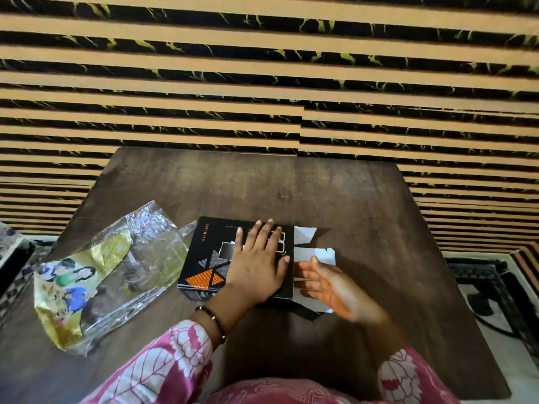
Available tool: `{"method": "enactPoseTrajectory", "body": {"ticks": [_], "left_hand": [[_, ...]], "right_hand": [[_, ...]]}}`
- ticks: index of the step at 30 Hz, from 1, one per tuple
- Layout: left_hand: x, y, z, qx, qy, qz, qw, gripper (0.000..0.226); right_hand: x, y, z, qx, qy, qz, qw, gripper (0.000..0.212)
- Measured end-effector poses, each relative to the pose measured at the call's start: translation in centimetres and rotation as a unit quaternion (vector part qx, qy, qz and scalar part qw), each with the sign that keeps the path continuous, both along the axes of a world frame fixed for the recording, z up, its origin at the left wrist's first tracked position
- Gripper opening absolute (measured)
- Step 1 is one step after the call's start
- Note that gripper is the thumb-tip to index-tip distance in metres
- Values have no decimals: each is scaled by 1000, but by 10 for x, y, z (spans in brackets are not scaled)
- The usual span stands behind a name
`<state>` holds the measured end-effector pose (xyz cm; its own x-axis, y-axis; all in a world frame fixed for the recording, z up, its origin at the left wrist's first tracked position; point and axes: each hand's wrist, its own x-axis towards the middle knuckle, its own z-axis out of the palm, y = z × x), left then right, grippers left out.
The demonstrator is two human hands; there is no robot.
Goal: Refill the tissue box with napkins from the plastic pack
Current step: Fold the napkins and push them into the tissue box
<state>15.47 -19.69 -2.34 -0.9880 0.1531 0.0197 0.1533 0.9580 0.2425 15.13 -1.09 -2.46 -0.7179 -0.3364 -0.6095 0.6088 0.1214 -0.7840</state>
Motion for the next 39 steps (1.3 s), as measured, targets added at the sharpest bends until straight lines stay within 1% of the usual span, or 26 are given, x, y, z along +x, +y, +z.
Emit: {"method": "enactPoseTrajectory", "body": {"ticks": [1, 2, 4, 5, 6, 8, 11, 14, 16, 18, 20, 24, 26, 29, 33, 34, 36, 39], "left_hand": [[0, 1, 1, 2, 1, 3, 1000, 71], [-1, 1, 1, 6, 5, 4, 1000, 70], [0, 1, 3, 20, 8, 6, 1000, 68], [1, -1, 5, 27, 9, 3, 1000, 68], [2, -1, 5, 30, 9, 3, 1000, 68], [2, -1, 5, 29, 6, -2, 1000, 68], [2, -2, 7, 30, 11, -1, 999, 68], [3, -3, 8, 40, 11, -3, 999, 70], [3, -4, 10, 52, 13, -7, 999, 73], [3, -5, 11, 62, 16, -15, 998, 76], [5, -4, 11, 55, 22, -23, 998, 77], [5, -4, 11, 37, 24, -29, 999, 74], [5, -4, 10, 34, 22, -33, 999, 74], [6, -5, 8, 32, 21, -36, 999, 79], [8, -6, 6, 10, 12, -49, 999, 96], [8, -5, 6, 6, 7, -50, 999, 101], [7, -4, 8, 0, -3, -53, 999, 110], [7, -3, 7, -6, -9, -49, 999, 109]], "right_hand": [[4, 9, 3, 12, 35, 36, 999, 29], [9, 18, 6, 35, 70, 90, 993, 28], [19, 33, 3, 116, 112, 183, 970, 41], [23, 36, -1, 173, 119, 205, 956, 45], [25, 36, -5, 232, 124, 210, 942, 44], [25, 32, -13, 311, 141, 170, 924, 36], [23, 20, -7, 348, 135, 133, 918, 27], [27, 12, -3, 303, 102, 95, 943, 19], [29, 11, 0, 269, 120, 60, 954, 14], [30, 11, 5, 247, 134, 31, 959, 16], [30, 12, 8, 238, 133, 18, 962, 22], [28, 12, 14, 248, 125, 76, 958, 28], [28, 13, 14, 257, 132, 85, 954, 28], [24, 8, 14, 261, 152, 45, 952, 24], [15, -11, 12, 213, 174, -13, 961, 25], [14, -18, 11, 188, 168, -26, 967, 27], [14, -30, 9, 118, 127, -44, 984, 30], [12, -32, 7, 64, 68, -70, 993, 32]]}}
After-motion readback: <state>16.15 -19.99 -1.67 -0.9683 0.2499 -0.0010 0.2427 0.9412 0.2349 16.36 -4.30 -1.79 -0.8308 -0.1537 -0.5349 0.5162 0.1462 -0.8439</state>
